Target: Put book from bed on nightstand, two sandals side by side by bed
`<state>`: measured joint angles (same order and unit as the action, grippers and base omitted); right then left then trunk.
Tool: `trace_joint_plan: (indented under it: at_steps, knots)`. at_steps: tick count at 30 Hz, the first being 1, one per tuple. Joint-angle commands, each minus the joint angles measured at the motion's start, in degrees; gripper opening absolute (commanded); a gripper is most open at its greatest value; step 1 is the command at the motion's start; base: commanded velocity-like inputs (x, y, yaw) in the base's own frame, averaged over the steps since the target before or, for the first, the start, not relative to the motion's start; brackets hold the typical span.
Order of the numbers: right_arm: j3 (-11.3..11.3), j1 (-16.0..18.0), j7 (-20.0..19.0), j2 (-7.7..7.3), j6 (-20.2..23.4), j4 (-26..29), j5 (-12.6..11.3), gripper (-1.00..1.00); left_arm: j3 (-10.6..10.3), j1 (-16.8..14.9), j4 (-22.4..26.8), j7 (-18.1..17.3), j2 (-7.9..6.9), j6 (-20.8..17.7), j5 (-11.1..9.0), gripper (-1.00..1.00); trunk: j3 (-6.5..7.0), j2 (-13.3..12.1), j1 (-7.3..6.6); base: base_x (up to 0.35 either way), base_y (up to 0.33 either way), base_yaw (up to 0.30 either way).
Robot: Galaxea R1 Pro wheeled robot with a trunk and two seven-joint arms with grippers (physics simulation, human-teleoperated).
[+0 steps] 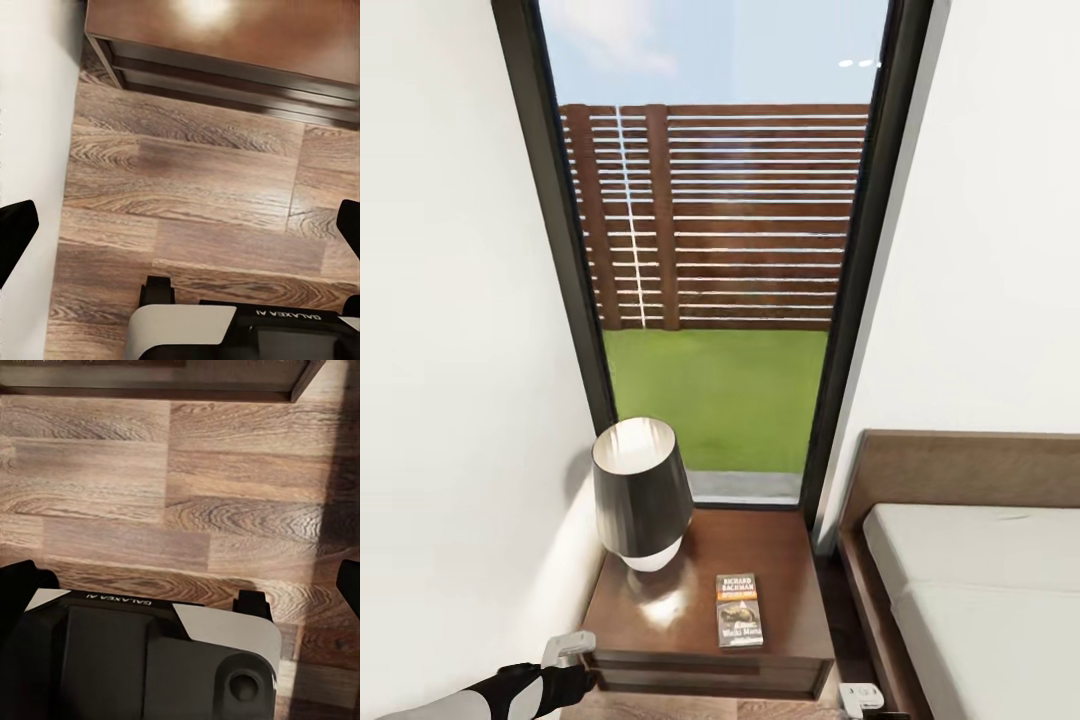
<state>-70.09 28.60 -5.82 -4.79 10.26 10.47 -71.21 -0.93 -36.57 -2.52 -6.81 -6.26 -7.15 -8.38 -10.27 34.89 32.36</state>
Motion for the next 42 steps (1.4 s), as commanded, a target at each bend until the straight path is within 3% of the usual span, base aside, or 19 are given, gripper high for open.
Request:
trace_joint_plan:
  at_steps: [1,6,17,33,42]
  knots:
    - [-0.22,0.06,-0.07,-0.05,0.17,0.08,-0.26,1.0,-0.13,-0.08,-0.11,-0.22,-0.02,-0.14,-0.59,1.0,0.19,-0.34,-0.2,0.0,0.0,0.0]
    - [-0.22,0.06,-0.02,-0.05,0.13,0.04,-0.32,1.0,-0.13,-0.08,-0.11,-0.22,-0.06,-0.14,-0.59,1.0,1.54,-2.34,-1.3,0.0,0.0,0.0]
    - [-0.22,0.06,-0.03,0.01,0.07,-0.01,-0.28,1.0,-0.13,-0.08,-0.19,-0.3,-0.07,-0.14,-0.59,1.0,2.52,-2.34,-1.3,0.0,0.0,0.007]
    - [-0.37,-0.21,-0.02,0.13,0.25,0.0,0.07,1.0,-0.08,-0.08,-0.19,-0.29,-0.15,-0.24,-0.63,1.0,2.72,-2.34,-1.3,0.0,0.0,0.008]
    - [-0.4,-3.47,-0.06,0.36,0.12,0.02,0.1,1.0,-0.06,-0.08,-0.2,-0.32,0.06,-0.31,-0.68,1.0,2.72,-2.34,-1.3,0.0,0.0,0.0]
